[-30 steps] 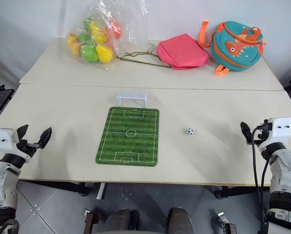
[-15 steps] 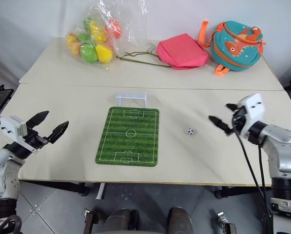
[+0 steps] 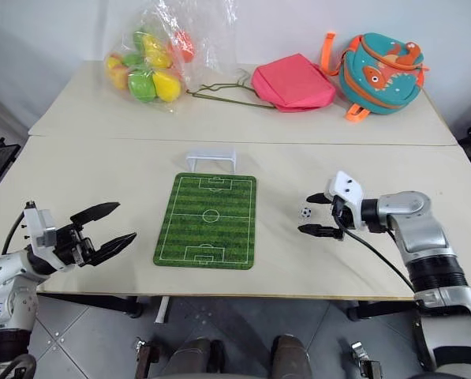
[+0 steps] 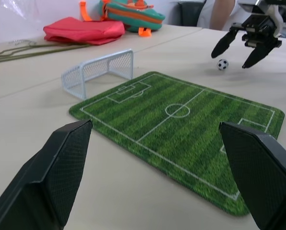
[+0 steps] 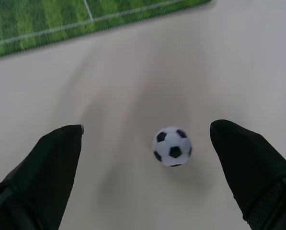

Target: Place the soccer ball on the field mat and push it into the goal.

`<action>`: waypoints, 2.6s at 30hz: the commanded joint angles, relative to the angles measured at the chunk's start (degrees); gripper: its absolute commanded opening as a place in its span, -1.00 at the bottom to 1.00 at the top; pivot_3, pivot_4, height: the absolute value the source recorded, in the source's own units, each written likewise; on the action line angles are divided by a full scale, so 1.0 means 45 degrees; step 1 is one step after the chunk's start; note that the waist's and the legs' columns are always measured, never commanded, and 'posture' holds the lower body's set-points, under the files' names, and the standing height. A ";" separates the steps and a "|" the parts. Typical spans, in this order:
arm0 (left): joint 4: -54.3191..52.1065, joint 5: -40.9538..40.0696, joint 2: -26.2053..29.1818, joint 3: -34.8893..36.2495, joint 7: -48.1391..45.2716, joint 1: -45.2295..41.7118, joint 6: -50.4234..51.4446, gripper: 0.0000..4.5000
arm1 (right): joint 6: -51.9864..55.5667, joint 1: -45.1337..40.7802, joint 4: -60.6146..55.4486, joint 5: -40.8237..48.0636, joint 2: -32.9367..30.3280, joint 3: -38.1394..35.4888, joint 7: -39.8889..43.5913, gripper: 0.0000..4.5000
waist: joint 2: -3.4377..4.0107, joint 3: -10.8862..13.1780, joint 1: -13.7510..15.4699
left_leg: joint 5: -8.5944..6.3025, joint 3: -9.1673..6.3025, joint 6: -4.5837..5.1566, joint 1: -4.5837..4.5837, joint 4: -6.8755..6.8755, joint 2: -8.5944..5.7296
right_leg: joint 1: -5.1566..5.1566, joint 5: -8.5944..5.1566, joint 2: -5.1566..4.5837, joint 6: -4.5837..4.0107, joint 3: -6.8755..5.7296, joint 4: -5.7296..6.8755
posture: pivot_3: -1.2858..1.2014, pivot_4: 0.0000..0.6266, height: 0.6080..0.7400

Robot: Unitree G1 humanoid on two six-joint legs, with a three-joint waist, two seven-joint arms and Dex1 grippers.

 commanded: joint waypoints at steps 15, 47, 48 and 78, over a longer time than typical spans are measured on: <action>-0.0442 -0.0613 0.0136 0.0561 -0.0398 0.0435 -0.0345 1.00 | -0.1675 -0.0799 0.1584 -0.0664 0.0347 -0.0240 0.0582 -0.63 | 0.0000 0.0001 0.0001 | 0.0000 -0.0004 0.0000 0.0002 0.0007 0.0008 | 0.0006 0.0000 0.0000 0.0000 0.0000 0.0001 | 0.03 -0.52 1.00; 0.1236 -0.2056 -0.0327 0.1443 -0.3868 0.1435 -0.0792 1.00 | 0.2992 -0.1797 -0.3754 -0.1344 0.6198 0.4960 -0.1473 -0.63 | -0.0026 0.0004 -0.0075 | -0.0003 -0.0028 -0.0004 -0.0003 0.0008 -0.0005 | -0.0021 0.0000 0.0003 -0.0001 0.0001 0.0055 | 0.03 -0.52 1.00; 0.1154 -0.2071 -0.0352 0.1461 -0.3816 0.1492 -0.0791 1.00 | 0.2867 -0.1816 -0.3595 -0.1395 0.6201 0.4955 -0.1445 -0.63 | -0.0026 0.0004 -0.0073 | -0.0003 -0.0028 -0.0005 -0.0002 0.0008 -0.0003 | -0.0021 0.0000 0.0003 -0.0002 0.0001 0.0056 | 0.03 -0.52 1.00; 0.1095 -0.1912 -0.0388 0.1159 -0.3286 0.0811 -0.0660 1.00 | 0.2895 -0.1990 -0.4730 -0.1003 0.6005 0.4419 -0.0710 -0.03 | -0.0026 0.0005 -0.0107 | -0.0003 -0.0028 -0.0006 -0.0002 0.0007 0.0004 | -0.0022 0.0000 0.0004 -0.0001 0.0001 0.0055 | 0.03 -0.52 1.00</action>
